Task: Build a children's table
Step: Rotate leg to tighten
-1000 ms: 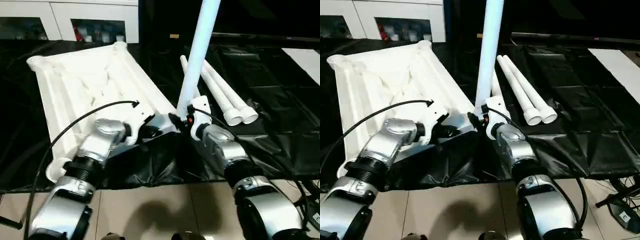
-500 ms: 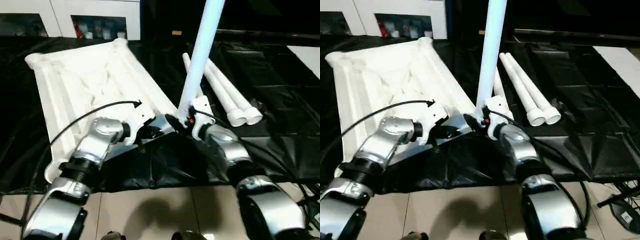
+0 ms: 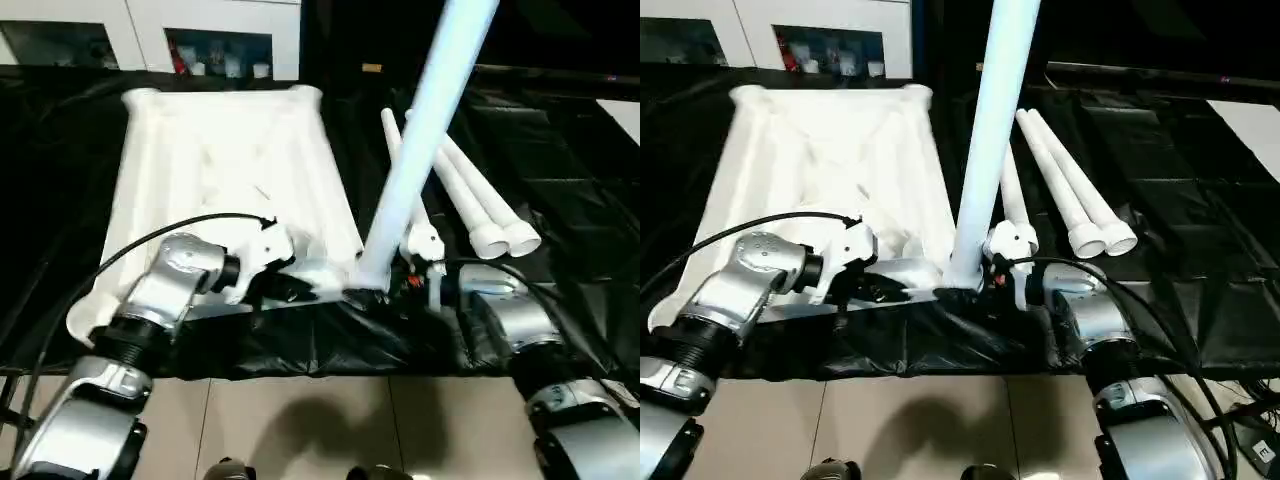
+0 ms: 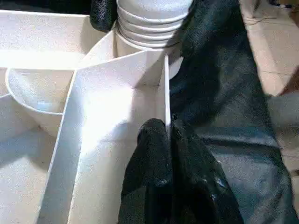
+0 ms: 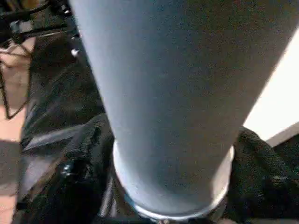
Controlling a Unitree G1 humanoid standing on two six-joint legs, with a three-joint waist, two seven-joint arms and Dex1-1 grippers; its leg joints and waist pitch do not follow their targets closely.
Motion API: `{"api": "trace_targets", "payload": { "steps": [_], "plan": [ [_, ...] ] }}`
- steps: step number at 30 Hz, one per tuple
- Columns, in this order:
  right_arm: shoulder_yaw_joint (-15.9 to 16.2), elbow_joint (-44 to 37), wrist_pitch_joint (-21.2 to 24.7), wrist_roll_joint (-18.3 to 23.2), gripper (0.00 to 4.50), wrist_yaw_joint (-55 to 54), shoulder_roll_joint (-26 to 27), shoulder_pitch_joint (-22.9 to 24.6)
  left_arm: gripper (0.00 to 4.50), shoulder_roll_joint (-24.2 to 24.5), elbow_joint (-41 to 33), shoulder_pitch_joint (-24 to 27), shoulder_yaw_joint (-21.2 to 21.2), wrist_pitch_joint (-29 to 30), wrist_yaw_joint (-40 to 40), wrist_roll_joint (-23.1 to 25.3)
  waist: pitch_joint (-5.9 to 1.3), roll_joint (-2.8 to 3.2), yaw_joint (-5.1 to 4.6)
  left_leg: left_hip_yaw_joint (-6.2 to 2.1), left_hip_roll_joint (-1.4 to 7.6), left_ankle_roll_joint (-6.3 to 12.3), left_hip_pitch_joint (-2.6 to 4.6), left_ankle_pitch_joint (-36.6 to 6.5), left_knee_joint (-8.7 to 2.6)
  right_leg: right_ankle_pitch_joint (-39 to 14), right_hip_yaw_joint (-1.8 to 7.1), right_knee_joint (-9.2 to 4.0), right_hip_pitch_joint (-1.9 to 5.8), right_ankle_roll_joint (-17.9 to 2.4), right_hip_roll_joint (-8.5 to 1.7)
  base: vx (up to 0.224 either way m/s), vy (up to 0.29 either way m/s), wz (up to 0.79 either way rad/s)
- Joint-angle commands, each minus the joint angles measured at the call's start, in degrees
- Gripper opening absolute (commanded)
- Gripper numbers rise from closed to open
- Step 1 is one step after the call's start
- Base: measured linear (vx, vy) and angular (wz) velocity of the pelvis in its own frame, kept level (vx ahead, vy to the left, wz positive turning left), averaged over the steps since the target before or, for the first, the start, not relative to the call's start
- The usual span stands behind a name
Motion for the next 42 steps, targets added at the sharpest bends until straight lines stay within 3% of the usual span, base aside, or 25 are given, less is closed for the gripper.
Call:
{"api": "trace_targets", "payload": {
  "steps": [1,7,10,12,14,16,18,19,20,21,22,27,28,35,38,42],
  "plan": [
    [4.6,-1.0,2.4,-1.2,3.13,4.8,0.6,1.9,0.00,-0.7,0.3,0.0,-2.3,-0.7,-2.0,-0.3,-3.19,0.33,-0.12,-0.44,1.89,4.00,0.89,-8.9,-3.23,-2.8,1.93,-3.50,2.53,-14.8,-3.59,0.000,0.000,0.00],
    [5.1,-3.3,5.2,-0.4,2.77,6.6,0.2,2.6,0.00,-0.1,-0.2,0.3,-2.2,-0.3,-3.1,-0.8,-3.06,0.30,-0.06,-0.49,2.00,3.54,0.97,-9.9,-3.37,-4.9,1.90,-3.68,2.39,-14.7,-3.76,0.000,0.000,0.00],
    [3.2,-1.6,7.0,0.7,2.75,3.4,2.2,2.1,0.00,-0.7,-0.6,0.7,-1.1,1.7,-1.2,-1.6,-3.14,0.25,-0.11,-0.51,1.98,3.18,0.93,-9.6,-3.35,-5.3,1.94,-3.63,2.41,-14.6,-3.82,0.000,0.000,0.00],
    [1.1,2.1,6.4,0.0,2.74,-3.8,4.7,0.8,0.00,-1.8,-0.2,0.4,0.1,3.7,2.1,-1.7,-3.04,0.22,-0.30,-0.47,1.99,2.89,0.92,-9.9,-3.38,-6.0,2.00,-3.67,2.23,-14.7,-3.93,0.000,0.000,0.00],
    [-0.5,6.4,4.7,-1.7,2.74,-12.7,7.1,-0.9,0.00,-3.0,0.6,-0.2,1.3,6.1,6.2,-1.3,-2.78,0.24,-1.09,-0.86,1.88,0.66,1.10,-13.7,-3.80,-13.9,2.07,-4.41,1.89,-13.6,-4.28,0.000,0.000,0.00],
    [-0.9,7.8,4.0,-2.5,2.73,-16.1,7.9,-1.5,0.00,-3.4,0.9,-0.5,1.7,7.1,7.7,-1.1,-2.68,0.28,-1.70,-1.14,1.84,-0.31,1.15,-15.6,-4.05,-17.9,2.08,-4.88,1.85,-12.3,-4.26,0.000,0.000,0.00],
    [-3.9,14.2,4.2,-2.8,2.72,-30.1,11.7,-4.4,0.00,-5.3,0.7,-1.0,3.5,10.4,14.0,-0.7,-2.47,0.34,-2.56,-1.53,1.63,-1.35,0.62,-16.6,-4.41,-20.7,1.97,-5.03,1.95,-11.1,-4.21,0.000,0.000,0.00],
    [-3.9,14.2,4.2,-2.8,2.72,-30.1,11.7,-4.4,0.00,-5.3,0.7,-1.0,3.5,10.4,14.0,-0.7,-2.53,0.33,-2.73,-1.61,1.68,-1.68,0.68,-16.8,-4.44,-21.5,1.93,-5.02,1.91,-10.8,-4.26,0.000,0.000,0.00],
    [-5.3,17.1,4.5,-2.4,2.72,-36.3,13.6,-5.7,0.00,-6.7,-0.1,-0.8,4.7,13.1,17.7,-0.7,-2.60,0.80,-2.75,-1.59,1.65,-1.80,1.15,-17.9,-4.28,-22.1,2.09,-5.35,1.49,-10.5,-4.27,0.000,0.000,0.00],
    [-6.2,19.2,4.4,-2.3,2.72,-41.1,15.1,-6.8,0.00,-8.1,-1.4,-0.3,5.6,15.4,21.1,-0.7,-2.45,0.48,-3.32,-1.48,1.60,-1.85,1.15,-18.9,-4.22,-22.0,2.19,-5.38,1.31,-11.0,-4.10,0.000,0.000,0.00],
    [-6.2,19.4,4.4,-2.3,2.72,-41.4,15.2,-6.9,0.00,-8.3,-1.5,-0.2,5.6,15.5,21.3,-0.7,-2.43,0.50,-3.29,-1.57,1.61,-1.92,1.13,-18.9,-4.25,-22.4,2.14,-5.40,1.41,-10.9,-4.17,0.000,0.000,0.00],
    [-6.9,21.7,3.4,-3.0,2.72,-46.2,18.2,-8.9,0.00,-11.3,-4.8,2.2,5.1,17.2,24.9,-0.3,-2.63,0.22,-3.09,-1.30,1.50,-0.32,1.03,-18.1,-4.10,-19.6,2.22,-5.37,1.40,-10.3,-3.87,0.000,0.000,0.00],
    [-7.3,22.1,2.4,-2.7,3.28,-45.8,18.6,-9.2,0.00,-11.4,-5.1,2.5,4.2,16.2,24.5,0.1,-2.65,0.28,-3.07,-1.30,1.54,-0.12,1.01,-17.9,-4.12,-19.0,2.23,-5.36,1.41,-10.3,-3.88,0.000,0.000,0.00],
    [-7.7,23.0,-1.6,-2.4,3.77,-42.3,18.0,-10.3,0.00,-9.6,-4.1,2.0,2.7,12.8,22.1,0.5,-2.95,0.39,-2.94,-1.10,1.51,0.67,0.88,-16.2,-4.02,-15.4,2.23,-5.02,1.69,-11.4,-3.83,0.000,0.000,0.00],
    [-7.8,22.5,-3.0,-1.7,3.77,-37.7,17.1,-9.8,0.00,-8.7,-4.8,2.4,2.2,11.3,20.1,0.4,-3.03,0.40,-2.94,-1.05,1.51,1.21,0.81,-15.7,-3.95,-13.7,2.20,-4.87,1.90,-12.0,-3.78,0.000,0.000,0.00],
    [-5.6,18.7,-4.5,-1.3,3.77,-24.1,13.5,-6.9,0.00,-5.4,-4.8,3.0,-0.3,7.0,13.4,0.8,-3.43,0.57,-2.71,-0.77,1.43,3.62,0.58,-10.6,-3.43,-4.1,2.19,-3.99,2.57,-14.5,-3.62,0.000,0.000,0.00]
  ]
}}
